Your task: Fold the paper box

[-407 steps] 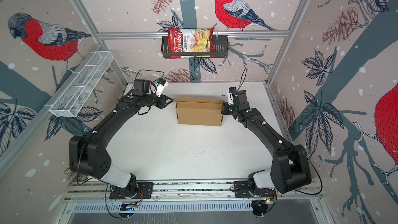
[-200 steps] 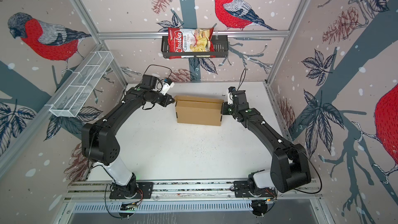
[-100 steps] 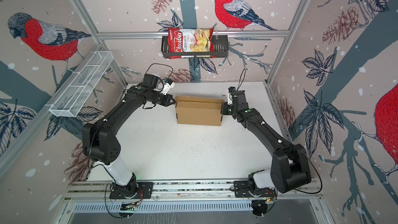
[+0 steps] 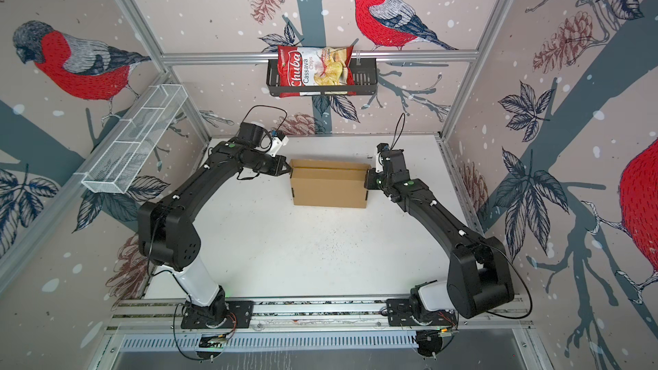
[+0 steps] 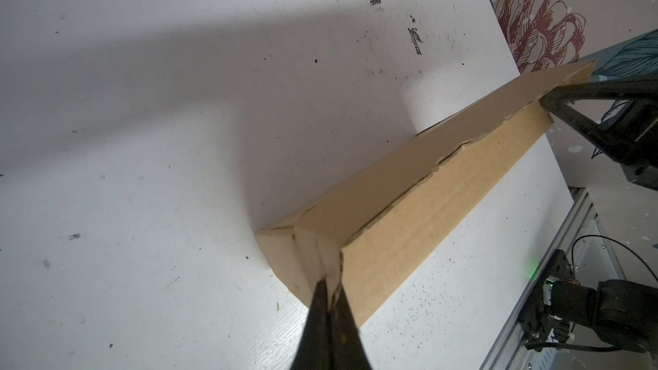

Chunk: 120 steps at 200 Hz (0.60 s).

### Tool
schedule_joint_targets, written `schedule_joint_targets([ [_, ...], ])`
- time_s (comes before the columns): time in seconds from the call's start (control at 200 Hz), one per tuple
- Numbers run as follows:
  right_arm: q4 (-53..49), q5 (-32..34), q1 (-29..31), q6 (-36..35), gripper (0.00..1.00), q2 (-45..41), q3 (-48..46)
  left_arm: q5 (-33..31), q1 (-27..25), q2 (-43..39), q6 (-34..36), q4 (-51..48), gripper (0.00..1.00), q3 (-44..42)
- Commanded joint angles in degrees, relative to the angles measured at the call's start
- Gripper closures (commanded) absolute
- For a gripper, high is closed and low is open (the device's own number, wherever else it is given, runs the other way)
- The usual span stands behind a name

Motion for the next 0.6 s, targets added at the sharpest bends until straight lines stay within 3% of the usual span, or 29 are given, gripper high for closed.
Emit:
schedule_joint_targets([
  [0.0,-5.35,-2.27,0.5,0.48,1.0,0.74,-0.58,7.04,0.08,-0.03,-1.45,-0.33,1.0,0.32],
  [0.595,-4.82,-2.28,0.87,0.82,1.0,1.07,-0.93,9.21,0.42,0.41,-5.51,1.57,1.0,-2.6],
])
